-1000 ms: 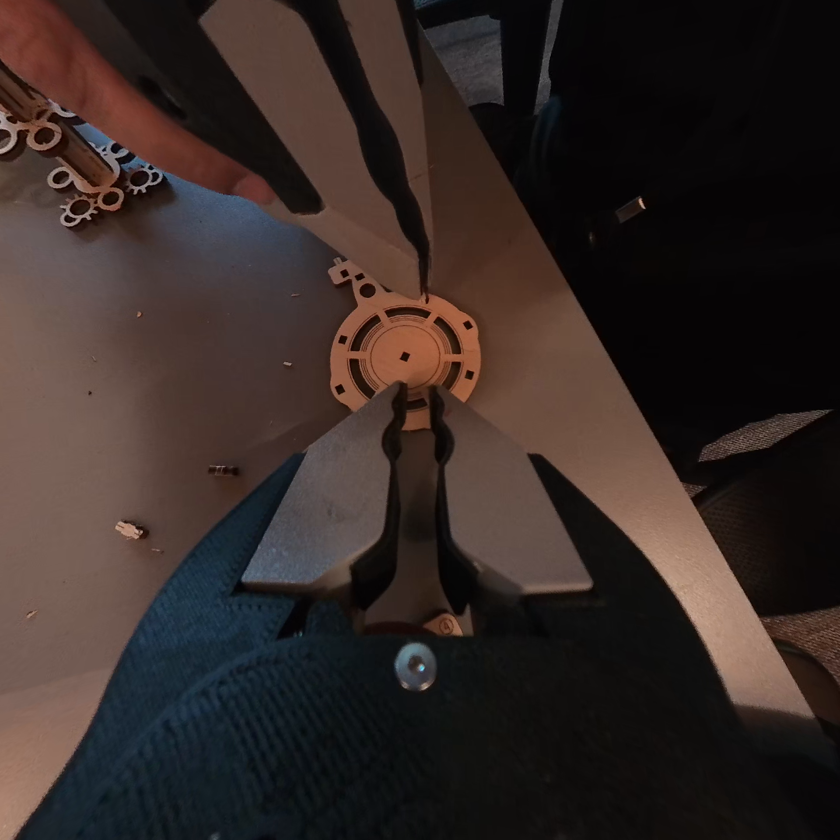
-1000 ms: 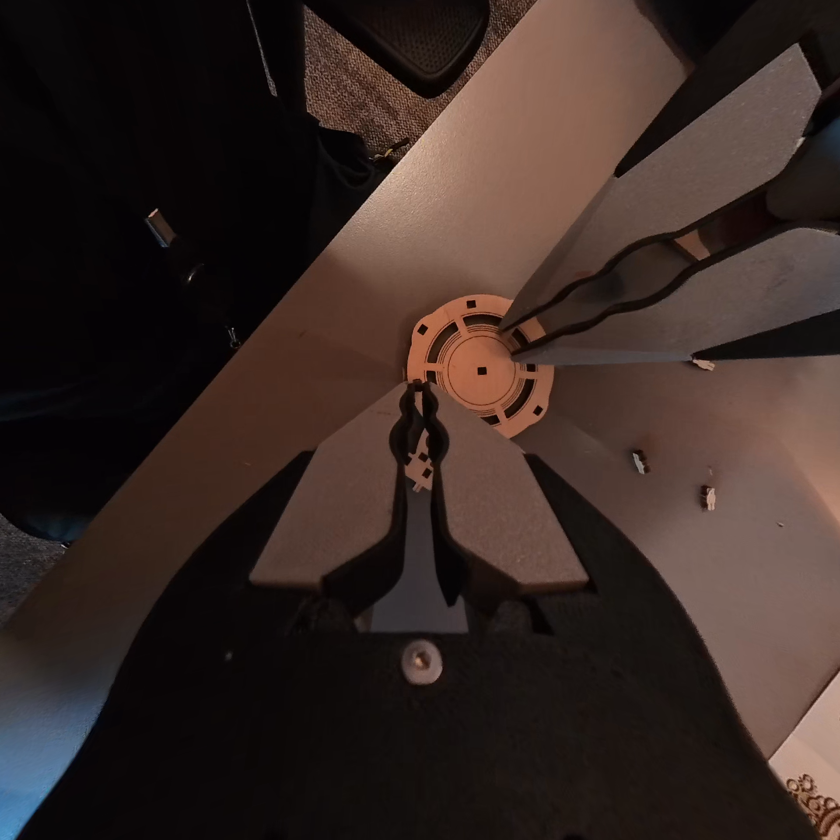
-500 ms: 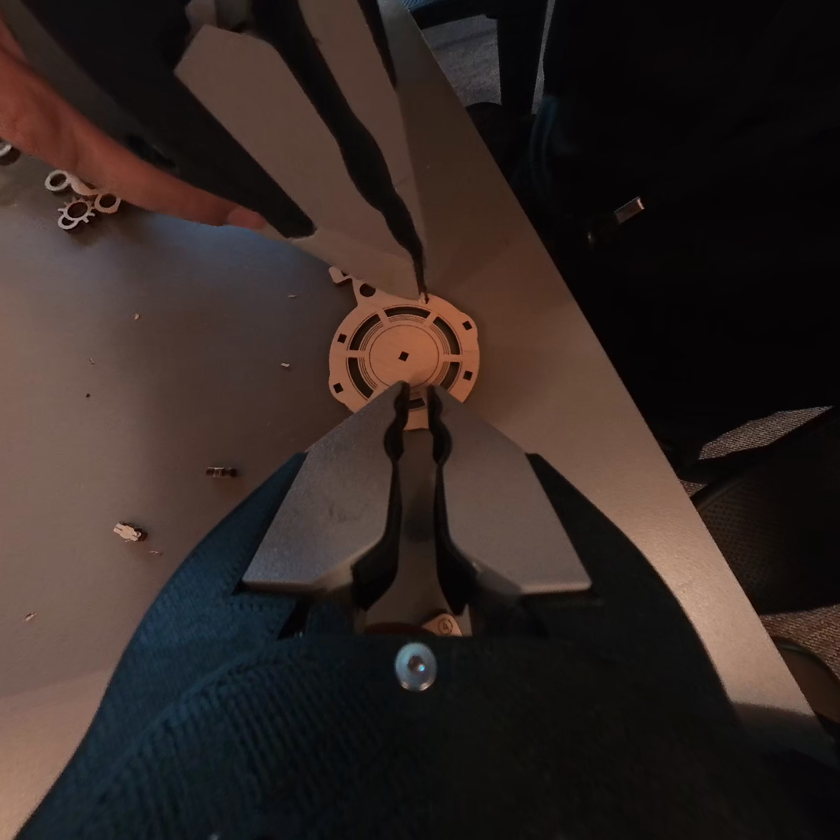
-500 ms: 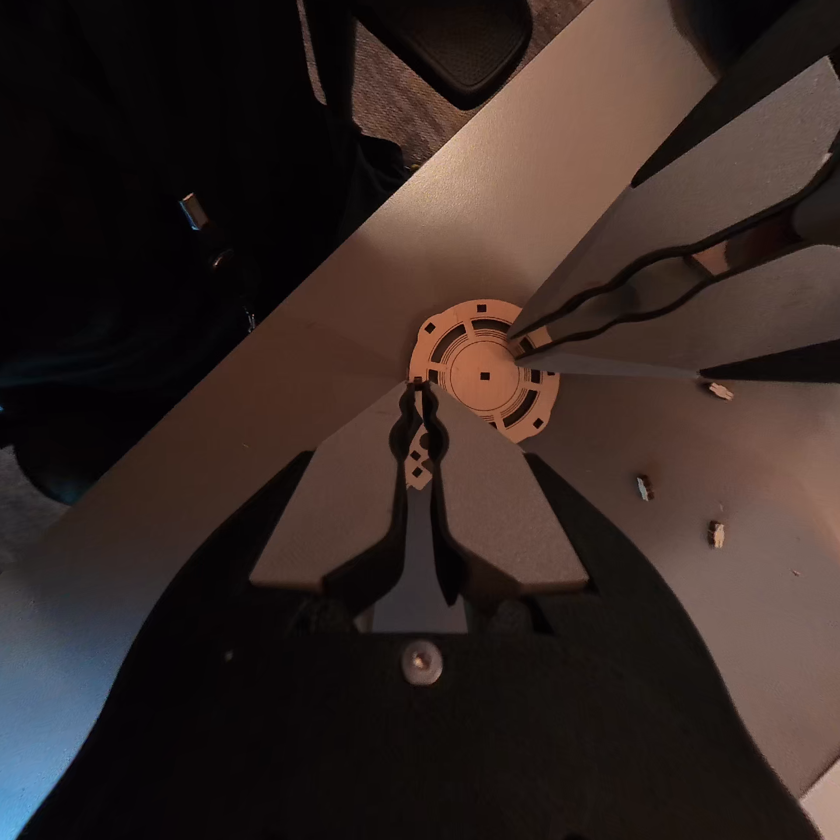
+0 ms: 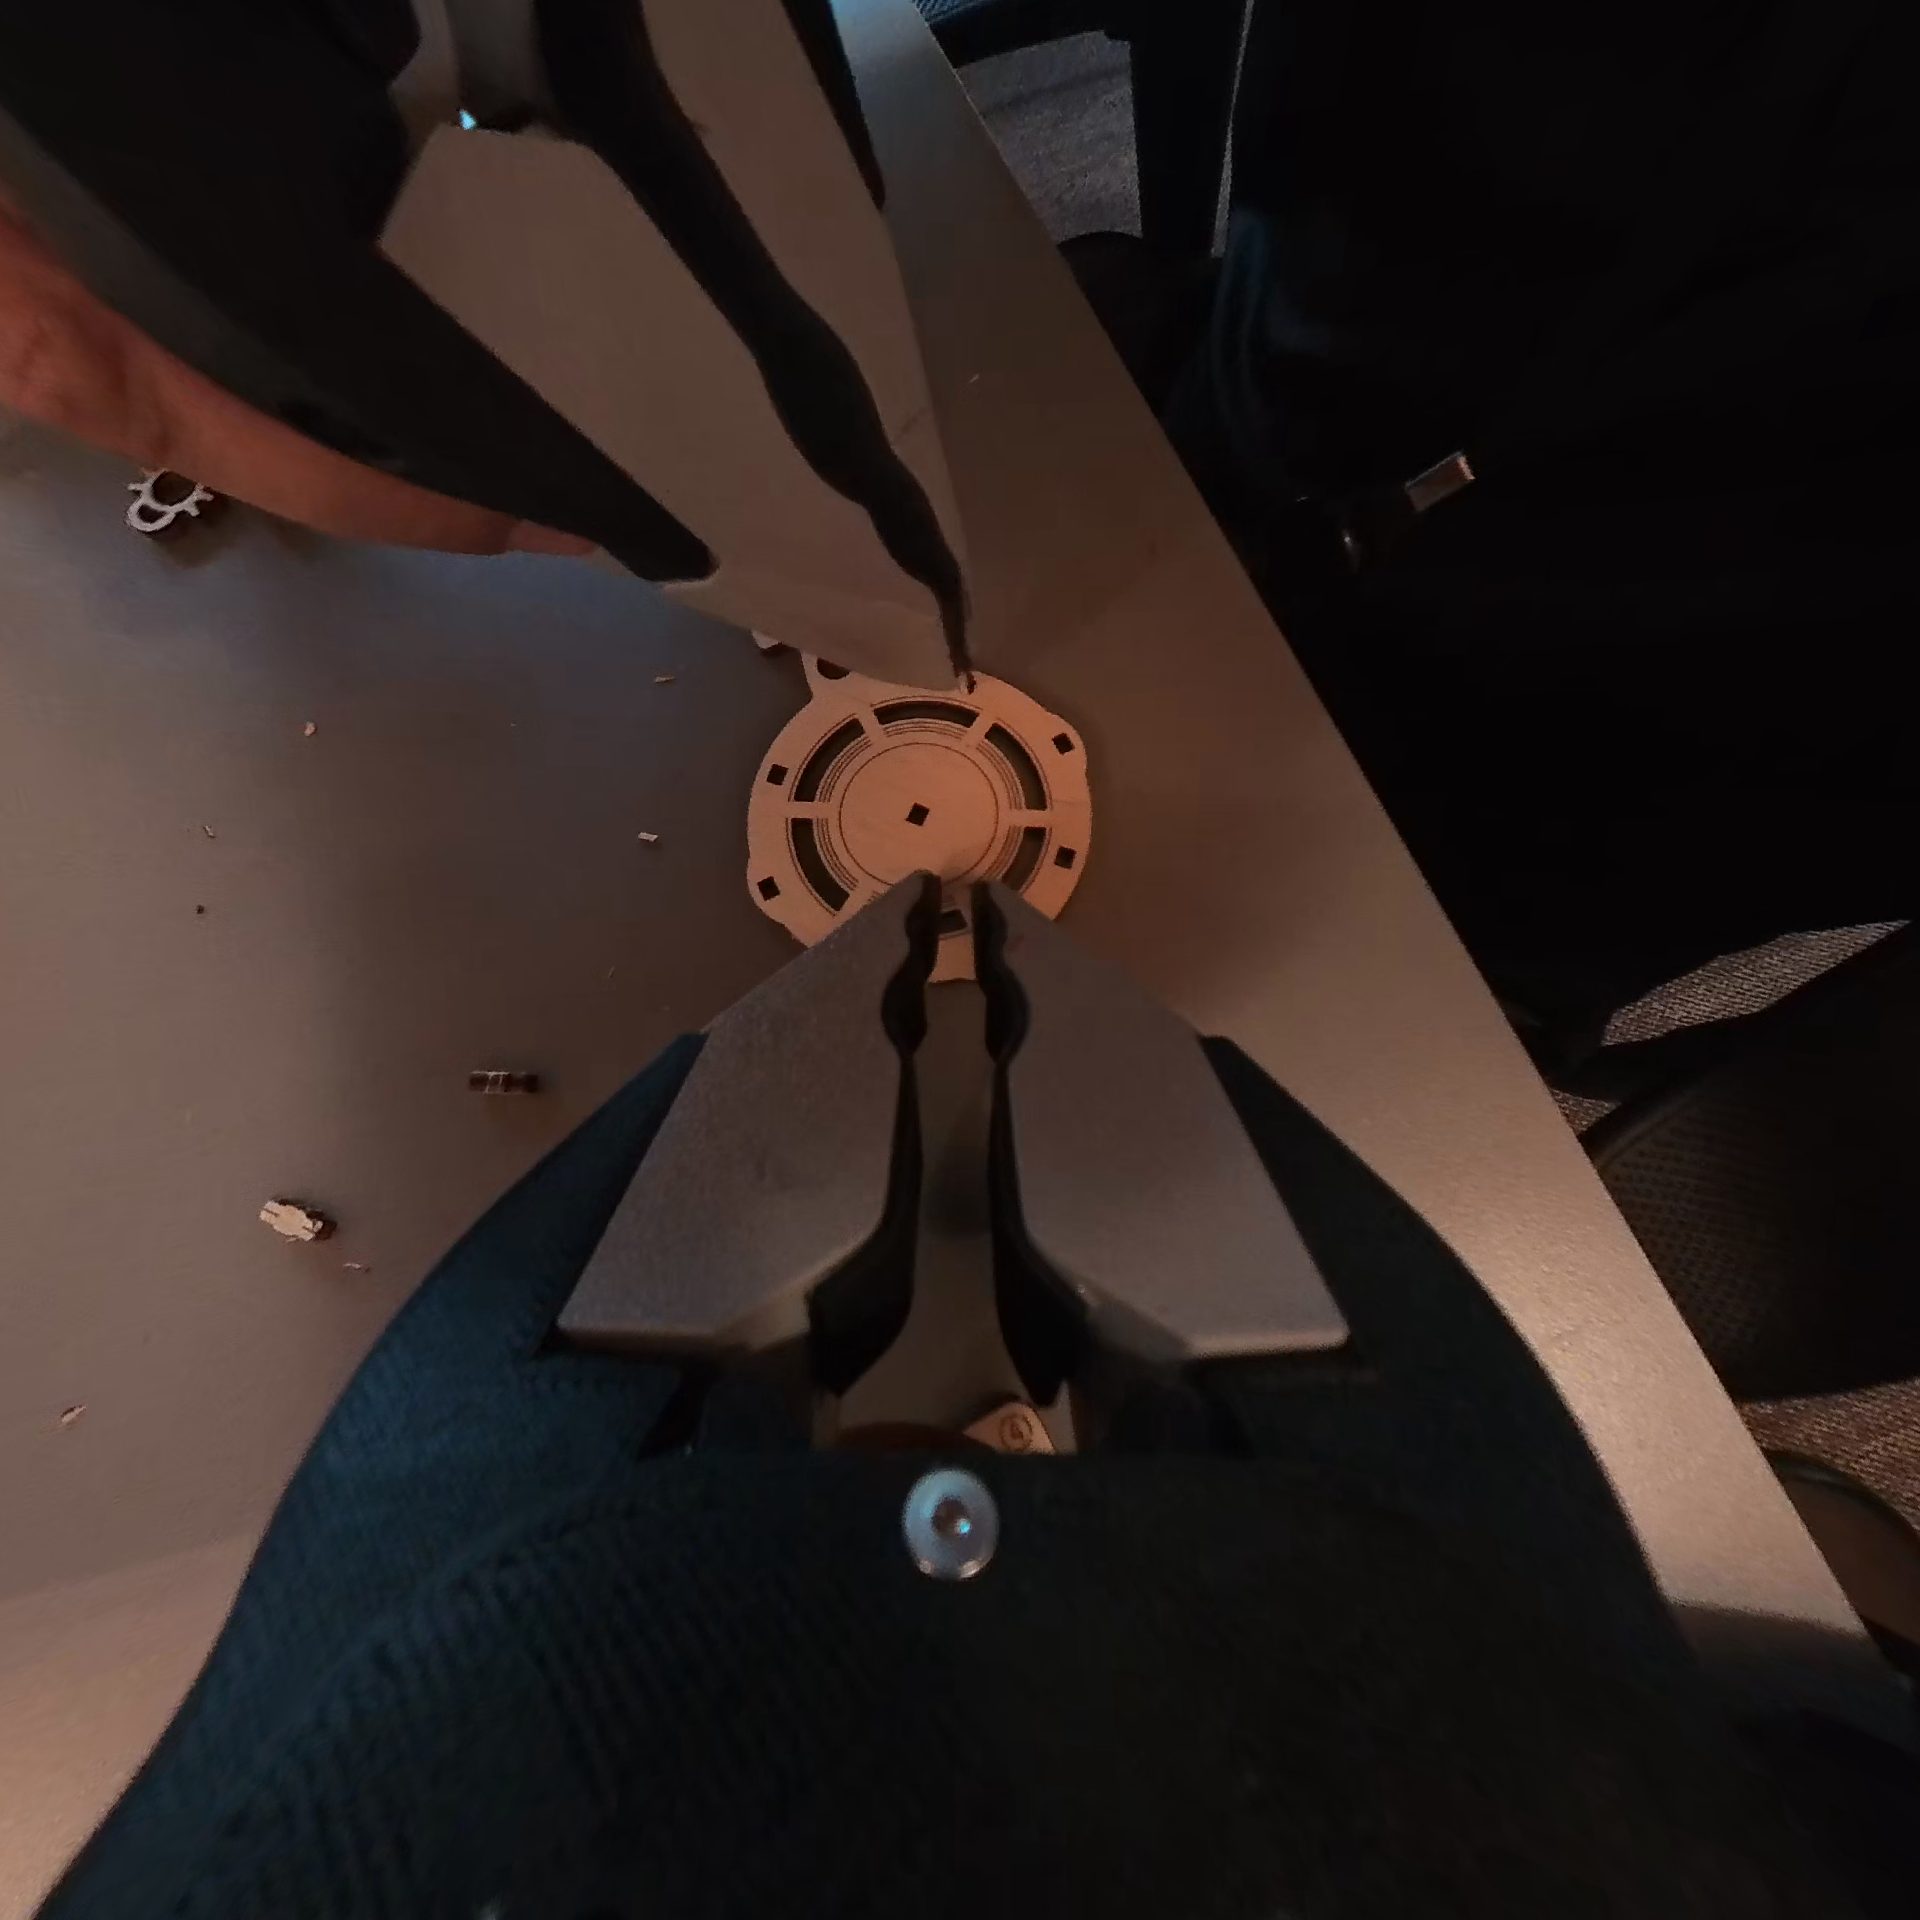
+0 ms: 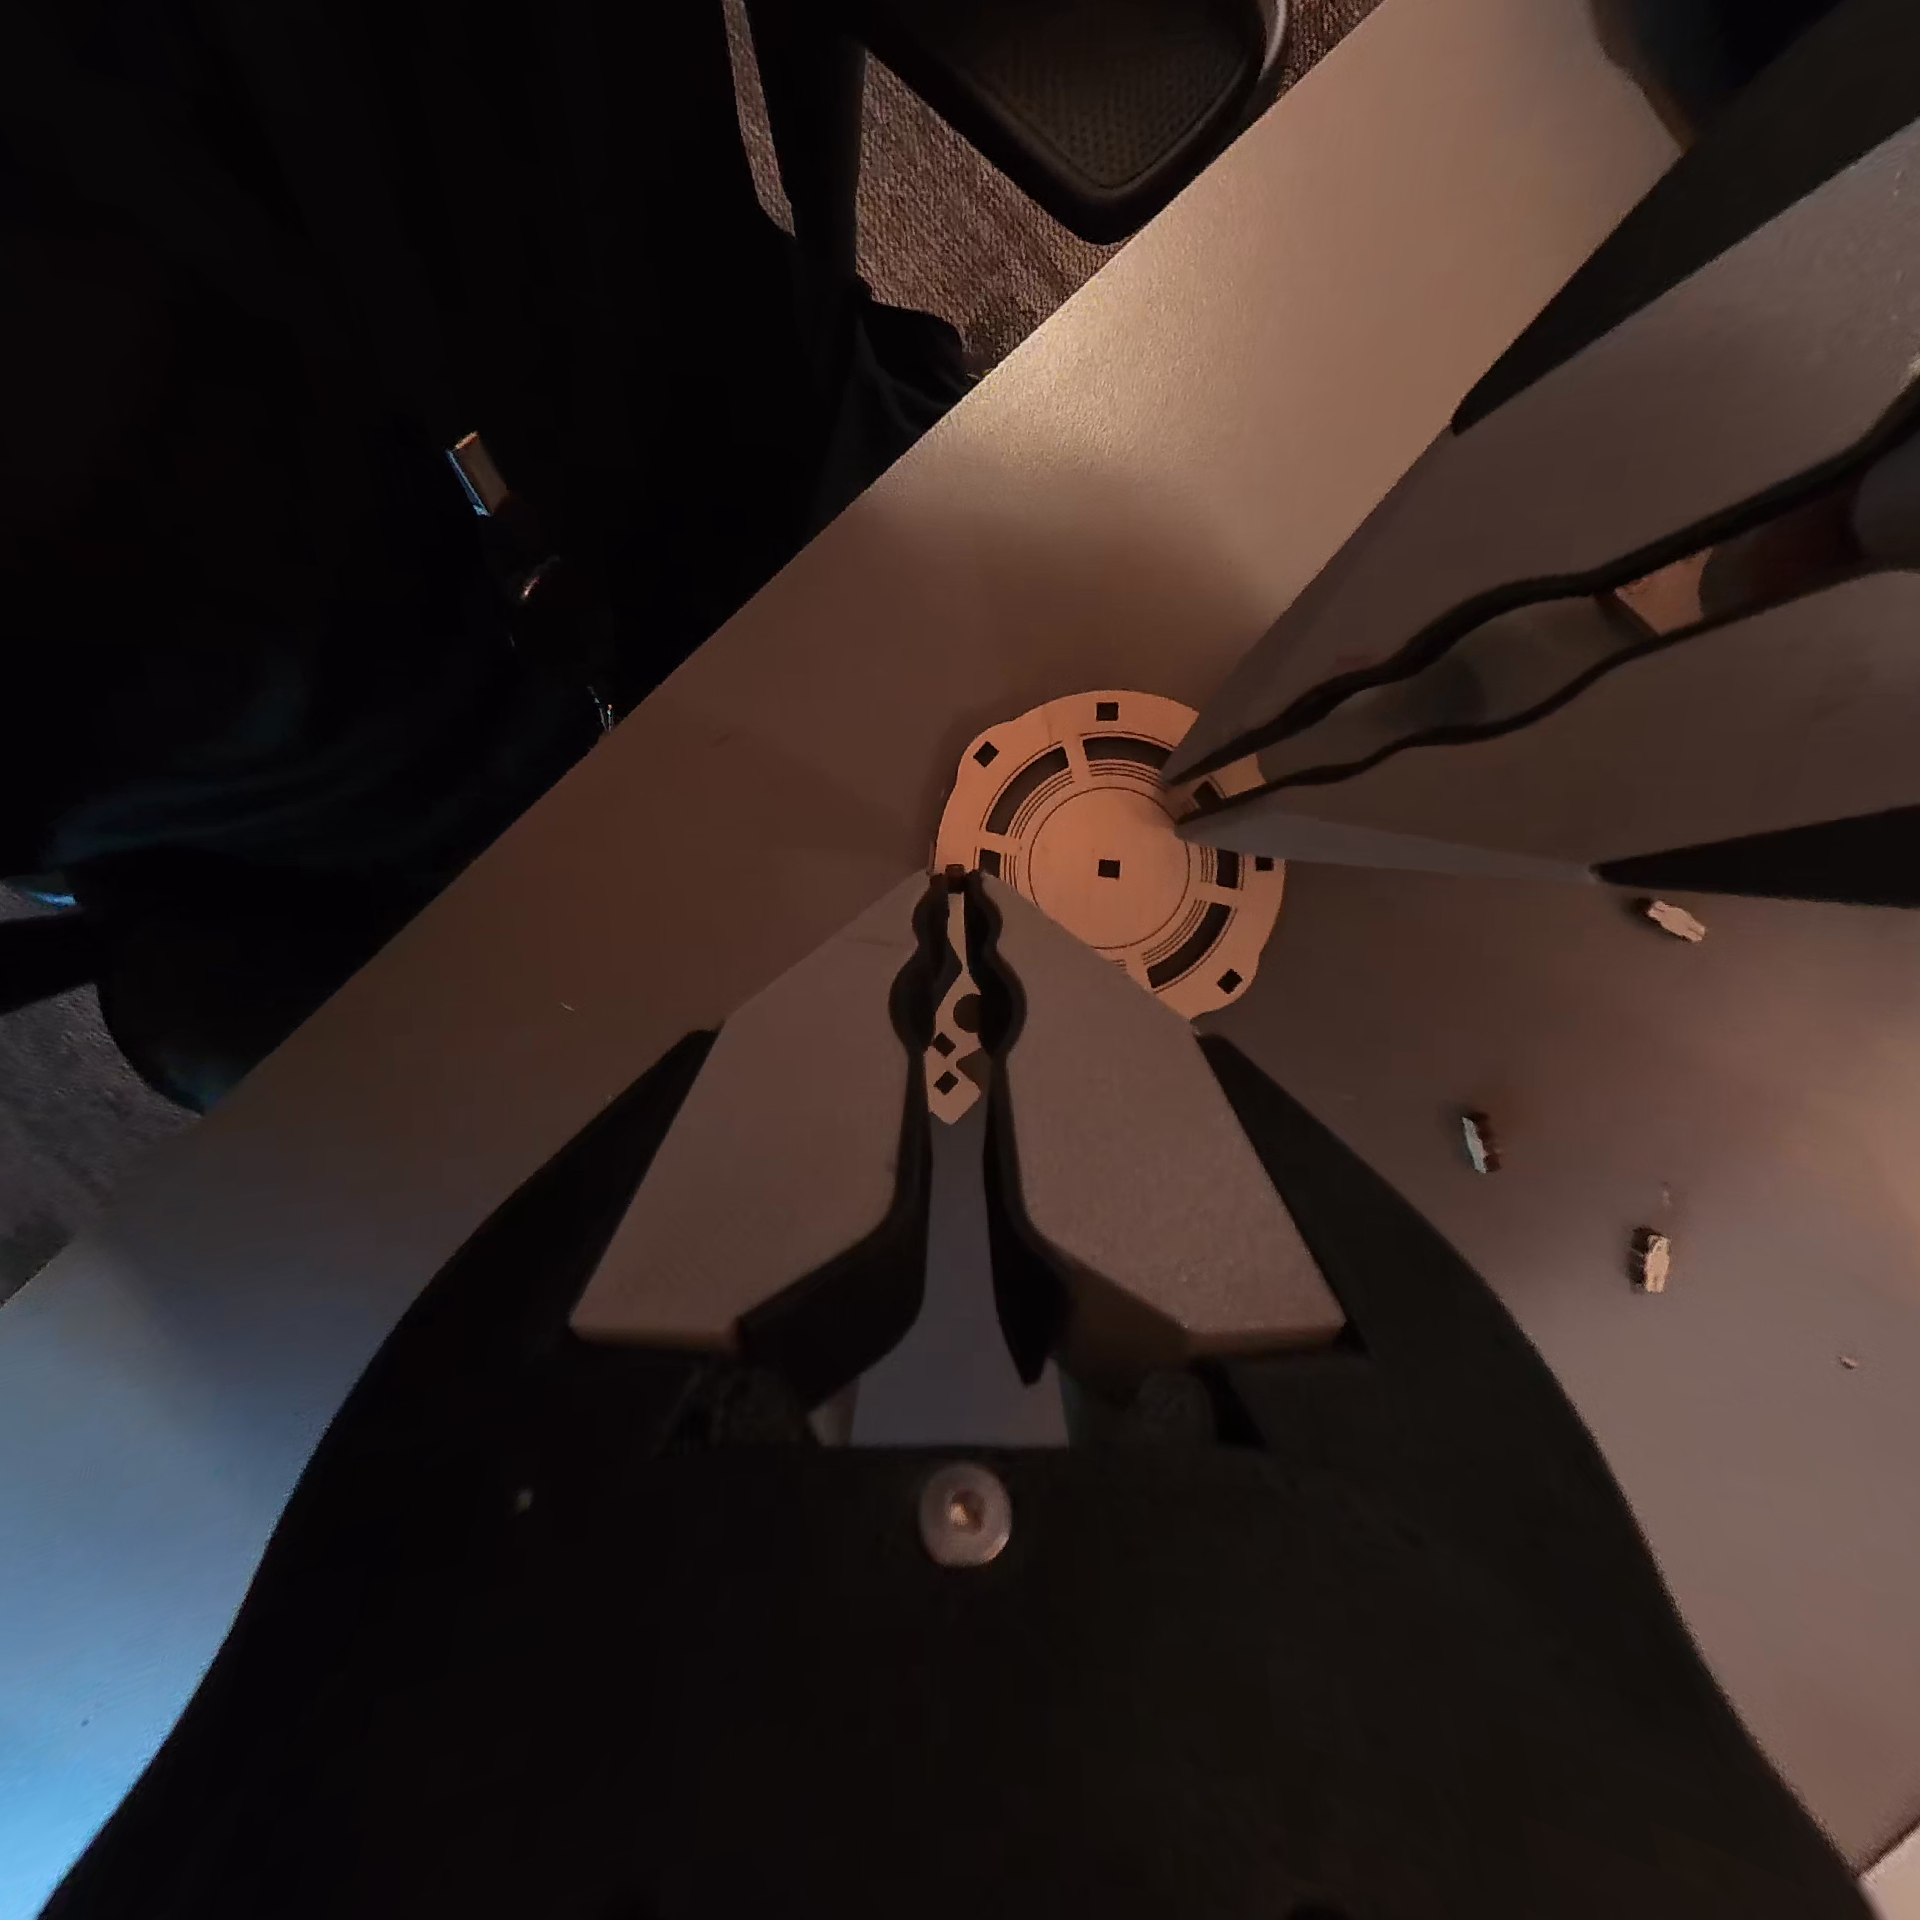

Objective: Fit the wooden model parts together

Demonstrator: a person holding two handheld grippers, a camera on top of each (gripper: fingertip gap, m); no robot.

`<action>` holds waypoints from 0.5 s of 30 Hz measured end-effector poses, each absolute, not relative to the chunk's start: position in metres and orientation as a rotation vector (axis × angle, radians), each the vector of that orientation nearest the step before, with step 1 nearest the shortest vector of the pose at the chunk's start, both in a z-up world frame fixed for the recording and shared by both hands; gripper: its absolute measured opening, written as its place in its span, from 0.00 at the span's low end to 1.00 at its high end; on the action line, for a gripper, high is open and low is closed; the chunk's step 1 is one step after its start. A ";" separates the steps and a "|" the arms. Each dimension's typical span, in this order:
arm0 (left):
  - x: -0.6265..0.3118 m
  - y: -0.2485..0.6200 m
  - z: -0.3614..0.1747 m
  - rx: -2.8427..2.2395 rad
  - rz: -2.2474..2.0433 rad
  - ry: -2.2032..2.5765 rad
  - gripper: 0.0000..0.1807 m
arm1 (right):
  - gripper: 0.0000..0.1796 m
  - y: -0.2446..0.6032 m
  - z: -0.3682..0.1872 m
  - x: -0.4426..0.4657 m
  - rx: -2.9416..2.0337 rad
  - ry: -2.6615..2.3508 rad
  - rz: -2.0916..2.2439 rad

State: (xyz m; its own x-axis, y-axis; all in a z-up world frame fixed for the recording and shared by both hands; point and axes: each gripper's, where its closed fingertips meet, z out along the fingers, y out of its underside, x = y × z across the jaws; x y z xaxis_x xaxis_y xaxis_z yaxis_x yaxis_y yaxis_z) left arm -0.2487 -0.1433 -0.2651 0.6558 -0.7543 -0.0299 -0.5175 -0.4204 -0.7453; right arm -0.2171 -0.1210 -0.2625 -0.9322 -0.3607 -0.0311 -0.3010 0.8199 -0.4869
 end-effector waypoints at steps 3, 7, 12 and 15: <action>-0.249 -0.143 -0.265 -2.116 -0.398 0.983 0.02 | 0.00 -0.122 -0.262 -0.217 -0.469 2.871 -0.767; -0.248 -0.143 -0.265 -2.116 -0.399 0.984 0.01 | 0.00 -0.122 -0.261 -0.218 -0.401 2.869 -0.813; -0.250 -0.139 -0.262 -2.113 -0.358 0.966 0.08 | 0.00 -0.124 -0.242 -0.235 -0.220 2.981 -0.939; -0.253 -0.127 -0.242 -2.022 -0.320 0.898 0.11 | 0.00 -0.127 -0.212 -0.249 -0.066 3.067 -1.165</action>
State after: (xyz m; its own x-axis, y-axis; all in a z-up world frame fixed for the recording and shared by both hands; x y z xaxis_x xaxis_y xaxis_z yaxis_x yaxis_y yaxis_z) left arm -0.2532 -0.1271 -0.2419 0.7060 -0.7001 -0.1069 -0.4747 -0.3556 -0.8051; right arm -0.2489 -0.1265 -0.2122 -0.9894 0.0118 0.1446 -0.0871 0.7483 -0.6576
